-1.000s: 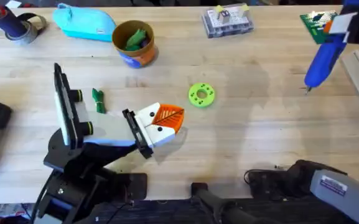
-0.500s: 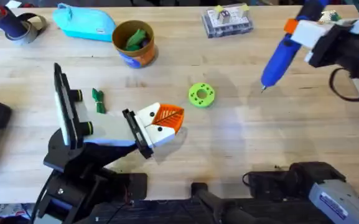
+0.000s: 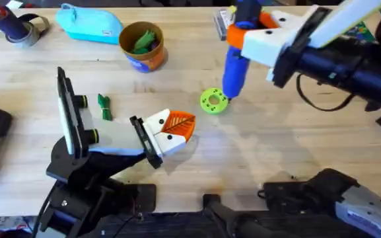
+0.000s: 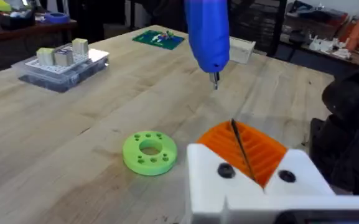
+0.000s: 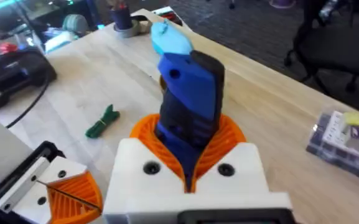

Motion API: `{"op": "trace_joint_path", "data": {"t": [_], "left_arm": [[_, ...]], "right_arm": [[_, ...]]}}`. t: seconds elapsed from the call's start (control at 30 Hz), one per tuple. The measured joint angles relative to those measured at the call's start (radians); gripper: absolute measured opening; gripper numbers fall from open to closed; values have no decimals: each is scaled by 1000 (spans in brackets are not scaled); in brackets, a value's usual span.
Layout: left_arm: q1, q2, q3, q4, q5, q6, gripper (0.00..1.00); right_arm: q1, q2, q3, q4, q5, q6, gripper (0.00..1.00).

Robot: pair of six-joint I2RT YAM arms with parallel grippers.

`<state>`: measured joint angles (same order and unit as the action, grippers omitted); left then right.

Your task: Pick up the gripper from the table and insert it into the empty holder that is missing its gripper. Then pick up a screw, insert it into the mounting hole, and use the screwdriver to tighten it. Finally, clean up the table by picking up the vegetable and placing it into the bucket.

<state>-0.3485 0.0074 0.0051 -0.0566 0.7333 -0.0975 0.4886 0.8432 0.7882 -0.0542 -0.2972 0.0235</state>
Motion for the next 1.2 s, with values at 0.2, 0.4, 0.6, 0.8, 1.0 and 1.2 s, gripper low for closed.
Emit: {"op": "trace_joint_path", "data": {"t": [0.2, 0.4, 0.6, 0.8, 1.0, 1.2], "left_arm": [[0, 0, 0, 0, 0, 0, 15], [0, 0, 0, 0, 0, 0, 15], [0, 0, 0, 0, 0, 0, 15], [0, 0, 0, 0, 0, 0, 15], [0, 0, 0, 0, 0, 0, 15], [0, 0, 0, 0, 0, 0, 15]], "right_arm": [[145, 73, -1, 163, -7, -51, 24], [208, 135, -4, 300, -49, -61, 24], [212, 179, -5, 428, -163, -52, 24], [212, 199, -9, 586, -247, 48, 24], [228, 199, -9, 626, -306, 94, 23], [255, 200, -9, 652, -322, 104, 23]]}}
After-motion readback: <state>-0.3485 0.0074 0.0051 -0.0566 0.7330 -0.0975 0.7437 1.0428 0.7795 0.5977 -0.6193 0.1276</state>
